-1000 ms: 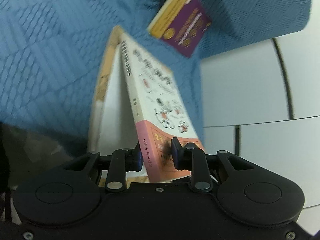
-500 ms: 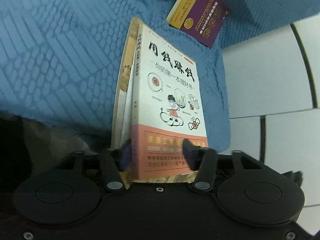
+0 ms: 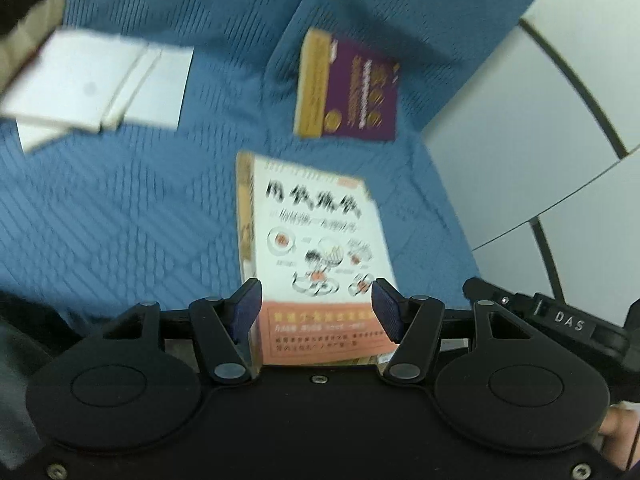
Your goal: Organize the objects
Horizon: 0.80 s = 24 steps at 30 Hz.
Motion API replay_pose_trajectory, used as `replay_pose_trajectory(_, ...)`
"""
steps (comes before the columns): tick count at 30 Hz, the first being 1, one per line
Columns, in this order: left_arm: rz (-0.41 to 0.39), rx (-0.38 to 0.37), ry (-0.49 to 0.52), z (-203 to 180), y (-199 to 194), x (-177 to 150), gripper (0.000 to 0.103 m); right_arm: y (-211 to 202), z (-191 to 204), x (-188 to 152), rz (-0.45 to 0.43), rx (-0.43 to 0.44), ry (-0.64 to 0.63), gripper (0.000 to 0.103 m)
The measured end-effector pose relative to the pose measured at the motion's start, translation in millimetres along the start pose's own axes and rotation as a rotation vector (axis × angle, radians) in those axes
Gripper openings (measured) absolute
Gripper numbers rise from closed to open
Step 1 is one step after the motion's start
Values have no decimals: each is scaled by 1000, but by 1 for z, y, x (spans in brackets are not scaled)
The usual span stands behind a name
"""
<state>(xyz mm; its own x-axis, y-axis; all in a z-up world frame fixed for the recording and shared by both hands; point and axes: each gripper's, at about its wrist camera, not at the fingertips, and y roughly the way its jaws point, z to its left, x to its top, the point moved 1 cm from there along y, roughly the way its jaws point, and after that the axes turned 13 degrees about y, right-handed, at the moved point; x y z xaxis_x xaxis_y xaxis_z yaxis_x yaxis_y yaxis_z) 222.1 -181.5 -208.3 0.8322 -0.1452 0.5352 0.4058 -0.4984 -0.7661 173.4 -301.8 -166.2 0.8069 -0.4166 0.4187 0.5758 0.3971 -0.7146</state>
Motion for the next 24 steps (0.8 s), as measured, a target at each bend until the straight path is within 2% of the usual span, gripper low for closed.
replay_pose_trajectory(5, -104, 48, 54, -19, -38, 6, 58, -33, 25, 2, -85, 61, -90, 41)
replay_pose_trajectory(13, -214, 85, 82, -34, -82, -2, 59, -77, 41, -13, -176, 110, -192, 41)
replay_pose_trajectory(17, -237, 79, 109, -44, -92, -13, 59, -88, 42, -28, -213, 98, -226, 41)
replay_pose_trajectory(24, -275, 137, 159, -61, -101, -32, 60, -96, 37, -50, -219, 95, -234, 41)
